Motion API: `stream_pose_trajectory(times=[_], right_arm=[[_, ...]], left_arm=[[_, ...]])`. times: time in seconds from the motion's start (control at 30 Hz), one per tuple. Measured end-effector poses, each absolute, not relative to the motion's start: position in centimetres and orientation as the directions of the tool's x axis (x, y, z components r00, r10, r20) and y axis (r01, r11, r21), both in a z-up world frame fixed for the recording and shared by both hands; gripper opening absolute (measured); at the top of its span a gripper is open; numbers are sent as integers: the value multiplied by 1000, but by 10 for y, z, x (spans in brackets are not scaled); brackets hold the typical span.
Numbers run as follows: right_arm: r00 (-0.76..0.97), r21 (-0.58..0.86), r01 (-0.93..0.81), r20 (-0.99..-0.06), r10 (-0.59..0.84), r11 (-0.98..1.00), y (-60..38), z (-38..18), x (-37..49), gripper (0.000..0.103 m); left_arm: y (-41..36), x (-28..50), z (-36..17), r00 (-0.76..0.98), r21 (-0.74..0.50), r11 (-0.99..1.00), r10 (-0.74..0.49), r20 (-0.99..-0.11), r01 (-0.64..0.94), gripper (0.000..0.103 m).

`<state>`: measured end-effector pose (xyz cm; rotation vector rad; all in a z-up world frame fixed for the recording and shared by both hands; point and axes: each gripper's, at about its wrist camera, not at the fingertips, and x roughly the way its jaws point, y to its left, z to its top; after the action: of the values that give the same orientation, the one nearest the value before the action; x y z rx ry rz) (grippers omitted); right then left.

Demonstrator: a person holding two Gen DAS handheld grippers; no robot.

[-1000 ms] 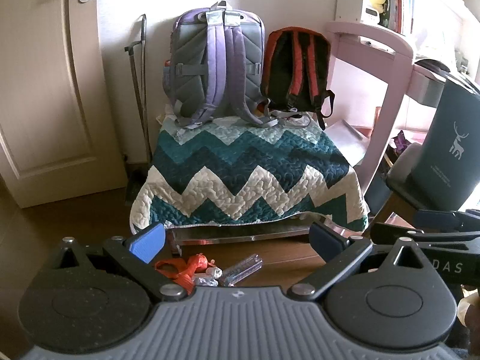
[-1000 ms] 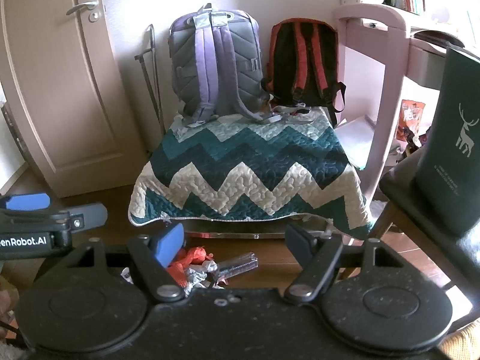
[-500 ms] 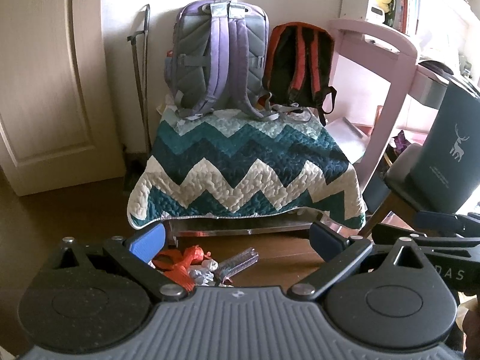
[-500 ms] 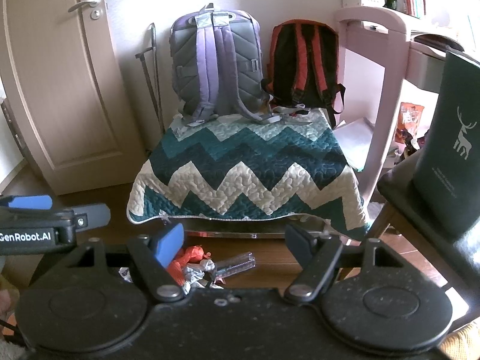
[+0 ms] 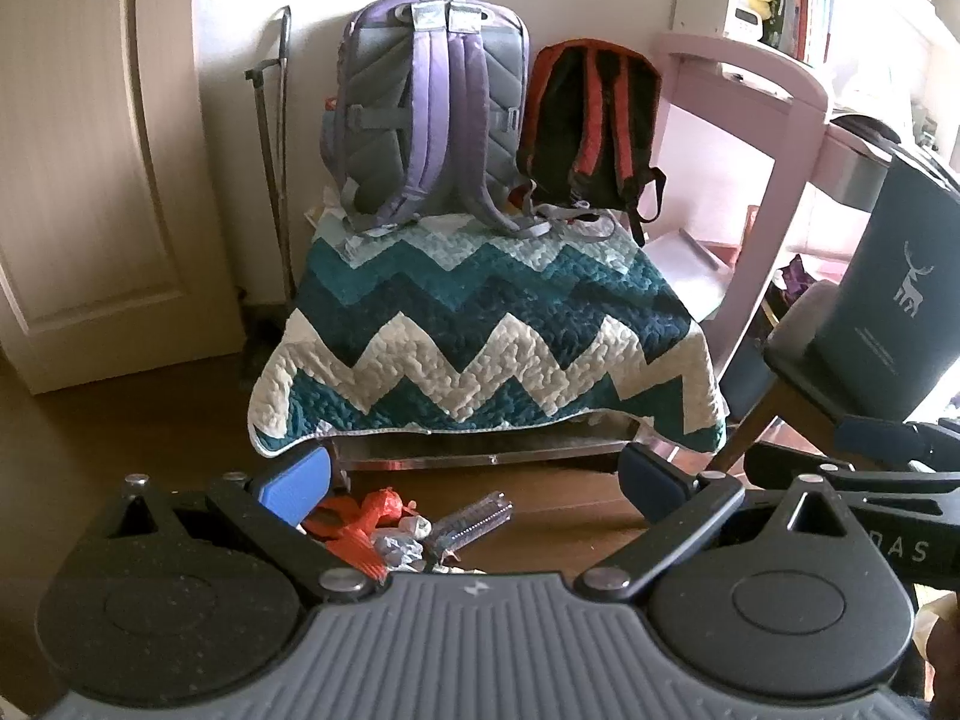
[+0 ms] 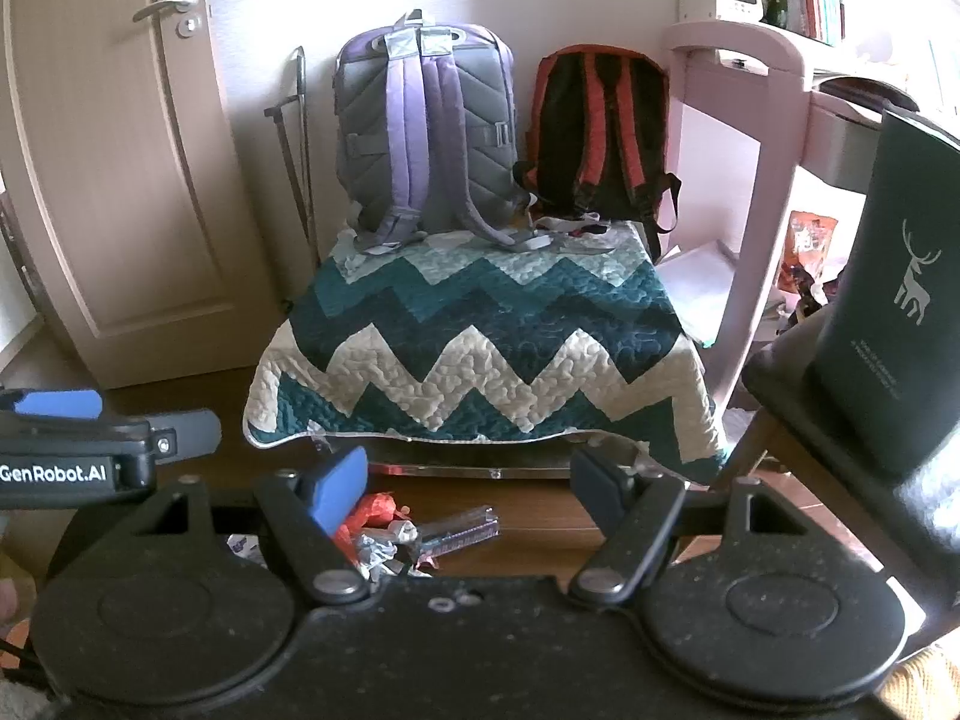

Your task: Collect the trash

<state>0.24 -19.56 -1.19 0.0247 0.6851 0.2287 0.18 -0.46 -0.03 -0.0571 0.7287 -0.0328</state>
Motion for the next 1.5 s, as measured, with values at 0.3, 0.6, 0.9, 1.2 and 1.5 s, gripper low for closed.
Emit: stream_pose_trajectory(times=[0.3,0.6,0.9,1.2,1.5], right_arm=[[750,96,-199,-625,215,975,-197,-13,2,75],[740,85,-201,-639,208,976,-200,-19,2,75],[723,54,-198,-667,183,979,-188,-28,21,75],[672,-19,-252,-723,161,968,-162,-48,68,75],[648,-64,-316,-744,166,947,-143,-75,121,75]], left_arm=[[-3,3,-5,737,-72,997,-64,-673,20,103],[6,7,-13,728,-89,996,-44,-684,-24,103],[22,27,-28,693,-136,990,-67,-718,-46,103],[44,80,-48,669,-136,989,-61,-741,-60,103],[100,150,-64,676,-103,987,8,-737,-123,103]])
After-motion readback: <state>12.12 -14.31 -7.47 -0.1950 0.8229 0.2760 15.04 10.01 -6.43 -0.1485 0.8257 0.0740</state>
